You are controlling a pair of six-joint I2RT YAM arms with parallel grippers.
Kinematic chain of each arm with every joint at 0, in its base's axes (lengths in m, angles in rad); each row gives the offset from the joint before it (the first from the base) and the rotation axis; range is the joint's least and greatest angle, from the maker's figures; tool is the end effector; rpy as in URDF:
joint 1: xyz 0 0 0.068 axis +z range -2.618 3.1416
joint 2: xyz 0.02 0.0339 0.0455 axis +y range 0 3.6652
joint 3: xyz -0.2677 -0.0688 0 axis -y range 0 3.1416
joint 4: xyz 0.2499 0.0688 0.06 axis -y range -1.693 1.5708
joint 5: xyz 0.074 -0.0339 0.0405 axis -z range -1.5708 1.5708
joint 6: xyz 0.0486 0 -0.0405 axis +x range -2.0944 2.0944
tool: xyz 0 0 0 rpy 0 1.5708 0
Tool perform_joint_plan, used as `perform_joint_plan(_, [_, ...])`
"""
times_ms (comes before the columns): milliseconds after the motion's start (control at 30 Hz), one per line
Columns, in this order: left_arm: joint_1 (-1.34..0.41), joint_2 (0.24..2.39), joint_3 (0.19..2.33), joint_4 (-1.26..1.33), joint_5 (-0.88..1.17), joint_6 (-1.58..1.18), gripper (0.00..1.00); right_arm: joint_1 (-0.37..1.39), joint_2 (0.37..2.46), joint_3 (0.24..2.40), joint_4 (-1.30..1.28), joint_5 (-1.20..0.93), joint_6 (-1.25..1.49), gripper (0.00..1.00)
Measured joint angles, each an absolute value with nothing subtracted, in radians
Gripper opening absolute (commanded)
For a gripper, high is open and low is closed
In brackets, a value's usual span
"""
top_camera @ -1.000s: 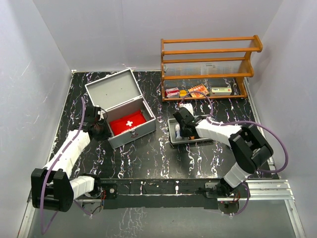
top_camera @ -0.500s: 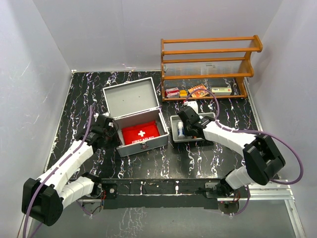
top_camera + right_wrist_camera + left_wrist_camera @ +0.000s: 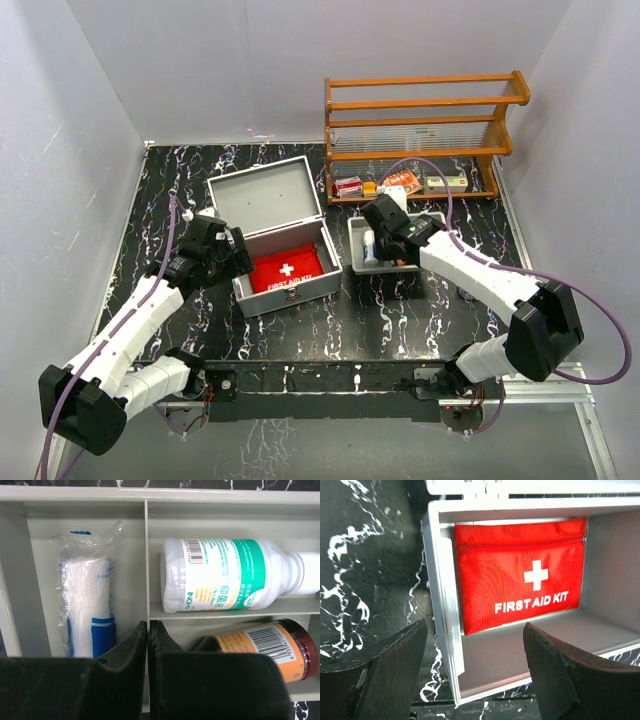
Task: Organize the medicine kit
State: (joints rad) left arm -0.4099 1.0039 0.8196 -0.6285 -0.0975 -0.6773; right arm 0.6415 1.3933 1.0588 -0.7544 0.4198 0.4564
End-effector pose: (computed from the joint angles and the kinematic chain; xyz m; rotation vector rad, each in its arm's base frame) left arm 0.2009 -0.0822 0.2636 -0.3685 2.3878 -0.3967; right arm 0.2389 0.1537 0.2467 -0.1014 2.5168 -0.1346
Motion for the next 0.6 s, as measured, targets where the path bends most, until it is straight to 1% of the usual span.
perform_joint_plan(67, [-0.41, 1.003, 0.839, -0.628, -0.134, -0.673, 0.72, 0.641, 1.395, 1.118, -0.79, 0.409, 0.459, 0.0])
perform_joint_plan(133, [-0.408, 1.002, 0.85, -0.629, -0.181, -0.673, 0.67, 0.642, 1.398, 1.177, -0.824, 0.394, 0.464, 0.0])
perform_joint_plan(200, [-0.396, 1.003, 0.858, -0.628, -0.22, -0.671, 0.61, 0.648, 1.408, 1.232, -0.859, 0.384, 0.471, 0.0])
perform_joint_plan(267, [-0.371, 1.009, 0.863, -0.623, -0.228, -0.662, 0.52, 0.66, 1.421, 1.271, -0.884, 0.378, 0.475, 0.0])
perform_joint_plan(433, [-0.23, 1.063, 0.872, -0.574, -0.15, -0.636, 0.35, 0.73, 1.488, 1.373, -0.955, 0.375, 0.496, 0.0])
perform_joint_plan(600, [-0.186, 1.069, 0.86, -0.542, -0.06, -0.625, 0.17, 0.814, 1.573, 1.472, -1.005, 0.376, 0.523, 0.0])
